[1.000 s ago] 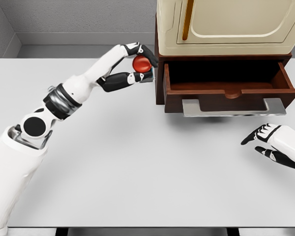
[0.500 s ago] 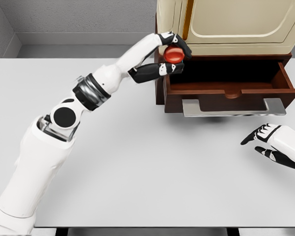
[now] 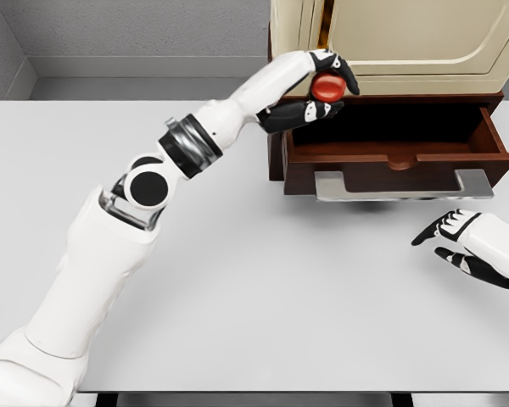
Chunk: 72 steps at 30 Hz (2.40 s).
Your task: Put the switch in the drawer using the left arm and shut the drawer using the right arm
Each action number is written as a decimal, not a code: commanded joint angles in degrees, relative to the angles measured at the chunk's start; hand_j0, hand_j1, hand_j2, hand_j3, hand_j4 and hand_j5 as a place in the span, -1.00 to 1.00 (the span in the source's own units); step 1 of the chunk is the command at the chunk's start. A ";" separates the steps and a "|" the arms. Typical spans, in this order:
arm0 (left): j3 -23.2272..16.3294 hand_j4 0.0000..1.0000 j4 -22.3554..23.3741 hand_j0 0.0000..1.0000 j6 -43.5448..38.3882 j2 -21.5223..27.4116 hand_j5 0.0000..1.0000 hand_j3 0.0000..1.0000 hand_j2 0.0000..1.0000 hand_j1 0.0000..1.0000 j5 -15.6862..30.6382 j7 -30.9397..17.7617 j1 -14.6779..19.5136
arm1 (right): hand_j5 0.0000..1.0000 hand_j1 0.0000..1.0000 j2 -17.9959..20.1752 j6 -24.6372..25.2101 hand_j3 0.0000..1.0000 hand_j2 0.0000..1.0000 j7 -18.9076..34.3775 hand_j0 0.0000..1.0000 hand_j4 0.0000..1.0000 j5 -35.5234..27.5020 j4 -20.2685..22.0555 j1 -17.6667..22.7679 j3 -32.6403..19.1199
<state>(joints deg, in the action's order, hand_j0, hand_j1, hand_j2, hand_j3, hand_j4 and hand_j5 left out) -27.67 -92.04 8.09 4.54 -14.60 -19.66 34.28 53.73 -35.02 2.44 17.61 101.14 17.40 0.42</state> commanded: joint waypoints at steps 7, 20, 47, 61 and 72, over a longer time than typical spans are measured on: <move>-1.25 -0.15 1.78 -0.15 0.08 -1.99 -0.15 -0.15 -0.15 -0.15 -8.25 0.15 0.00 | 0.14 0.14 -0.03 0.02 0.14 0.14 0.02 0.14 0.14 -0.29 0.02 0.00 0.02; -2.30 -0.15 1.69 -0.15 0.69 -3.57 -0.15 -0.15 -0.15 -0.15 -18.97 0.32 0.26 | 0.14 0.14 0.06 0.02 0.14 0.14 0.02 0.14 0.14 -0.29 0.11 -0.26 0.02; -6.35 0.34 1.87 0.34 0.78 -3.31 0.34 0.34 0.34 0.34 -31.55 0.50 2.90 | 0.14 0.14 0.15 0.02 0.14 0.14 0.02 0.14 0.14 -0.11 0.02 -0.79 0.02; -6.70 0.55 1.78 0.55 0.69 -3.57 0.55 0.55 0.55 0.55 -31.63 0.50 2.90 | 0.14 0.14 0.15 0.02 0.14 0.14 0.02 0.14 0.14 -0.11 0.11 -0.79 0.02; -6.44 1.00 0.55 1.00 0.78 -3.31 1.00 1.00 1.00 1.00 -30.58 0.50 2.64 | 0.13 0.13 0.24 0.02 0.13 0.13 0.02 0.13 0.13 -0.11 0.02 -0.79 0.02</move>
<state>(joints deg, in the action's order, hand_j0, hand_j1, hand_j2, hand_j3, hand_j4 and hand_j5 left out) -34.31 -90.90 8.87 1.15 -45.56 -19.19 36.91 53.87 -35.03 2.48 17.88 101.16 16.61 0.45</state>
